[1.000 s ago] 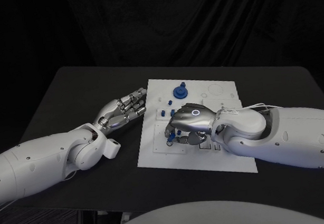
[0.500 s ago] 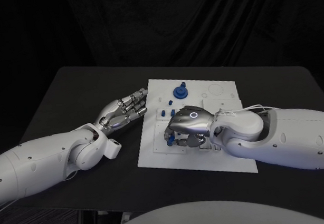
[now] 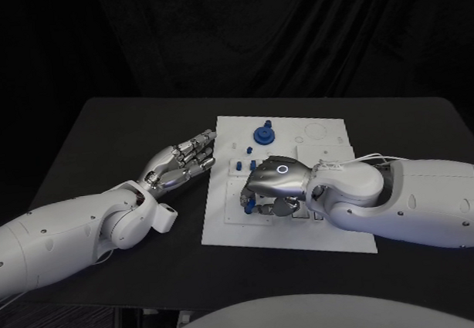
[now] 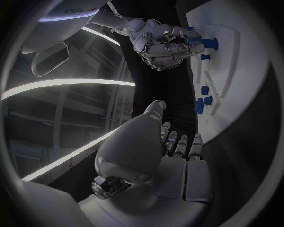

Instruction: Assemble the parts on the task board

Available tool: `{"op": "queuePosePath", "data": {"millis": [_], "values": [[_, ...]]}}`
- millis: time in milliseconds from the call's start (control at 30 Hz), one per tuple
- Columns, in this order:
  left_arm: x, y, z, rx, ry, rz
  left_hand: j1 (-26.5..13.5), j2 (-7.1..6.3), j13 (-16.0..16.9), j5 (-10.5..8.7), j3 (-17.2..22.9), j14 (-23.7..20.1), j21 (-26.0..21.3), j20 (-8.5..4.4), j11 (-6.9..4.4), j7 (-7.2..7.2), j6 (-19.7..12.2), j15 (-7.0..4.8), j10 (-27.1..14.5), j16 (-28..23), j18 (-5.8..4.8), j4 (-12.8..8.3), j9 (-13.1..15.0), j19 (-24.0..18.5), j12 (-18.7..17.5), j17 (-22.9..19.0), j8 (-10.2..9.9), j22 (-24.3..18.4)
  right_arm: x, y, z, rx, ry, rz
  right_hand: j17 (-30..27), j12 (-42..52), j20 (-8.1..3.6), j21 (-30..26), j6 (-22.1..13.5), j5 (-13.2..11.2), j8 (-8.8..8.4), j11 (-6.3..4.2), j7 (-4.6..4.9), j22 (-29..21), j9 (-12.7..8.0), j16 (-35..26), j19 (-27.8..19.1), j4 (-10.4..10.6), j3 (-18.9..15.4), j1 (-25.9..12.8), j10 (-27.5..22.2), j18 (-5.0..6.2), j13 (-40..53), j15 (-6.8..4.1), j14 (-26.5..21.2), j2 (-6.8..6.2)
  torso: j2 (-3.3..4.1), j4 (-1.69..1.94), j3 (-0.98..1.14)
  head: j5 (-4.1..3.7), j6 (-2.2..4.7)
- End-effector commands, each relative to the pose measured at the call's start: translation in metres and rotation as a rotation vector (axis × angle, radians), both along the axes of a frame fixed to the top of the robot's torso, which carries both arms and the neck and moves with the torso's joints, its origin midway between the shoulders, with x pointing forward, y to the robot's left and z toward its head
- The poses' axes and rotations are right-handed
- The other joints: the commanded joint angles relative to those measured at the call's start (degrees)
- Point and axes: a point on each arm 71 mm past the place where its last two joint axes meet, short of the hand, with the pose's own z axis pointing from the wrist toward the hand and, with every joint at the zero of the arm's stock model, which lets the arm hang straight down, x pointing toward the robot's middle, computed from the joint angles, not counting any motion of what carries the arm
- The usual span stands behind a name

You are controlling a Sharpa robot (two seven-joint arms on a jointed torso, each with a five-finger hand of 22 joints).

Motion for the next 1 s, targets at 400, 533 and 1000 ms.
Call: {"op": "queuePosePath", "data": {"millis": [400,533,1000], "values": [[-0.0019,-0.002,0.0067,-0.081,-0.081,-0.02,-0.1,0.62,-0.06,-0.32,0.39,-0.02,-0.02,0.5,0.17,0.17,-0.23,0.35,-0.29,-0.38,0.72,-0.16,0.01,0.13,-0.27,-0.06,-0.01,0.09,-0.0013,0.0021,-0.0033,-0.034,0.013,0.001,1.38,-1.15,0.57,-2.08,-2.56,0.03,-1.92,0.79,0.59,9.2,-0.18,-1.0,-1.17,-0.54,0.08,-0.8,-1.73,-0.01,0.28,0.79,0.7,-0.33,-0.04,0.01,0.0,0.01,-0.01],[-0.0019,-0.0021,0.0065,-0.081,-0.08,-0.02,-0.08,0.66,-0.06,-0.4,0.44,-0.02,-0.02,0.56,0.19,0.18,-0.38,0.42,-0.33,-0.38,0.73,-0.19,-0.01,0.14,-0.3,-0.06,-0.03,0.1,-0.0014,0.0025,-0.0041,-0.044,0.018,0.0,0.23,-2.56,1.04,-3.91,-6.52,0.06,-4.34,1.55,0.33,8.7,-0.95,-1.79,-2.42,0.0,0.08,-2.14,-5.39,0.35,0.27,1.31,-0.2,-0.94,-0.04,0.0,-0.01,0.04,-0.01],[-0.0021,-0.0011,0.0055,-0.079,-0.078,-0.019,-0.05,0.77,-0.08,-0.54,0.55,-0.02,-0.02,0.65,0.31,0.19,-0.48,0.48,-0.4,-0.38,0.74,-0.22,-0.02,0.14,-0.37,-0.06,-0.05,0.1,-0.0024,-0.003,-0.002,-0.022,0.021,-0.011,-3.05,-3.78,1.69,-9.11,-18.74,0.12,-5.6,3.24,-4.85,7.43,-5.57,-3.96,-5.75,2.59,-5.59,-4.98,-20.21,1.3,1.11,1.69,-3.14,-2.04,-0.07,-0.03,0.0,0.05,-0.01]]}}
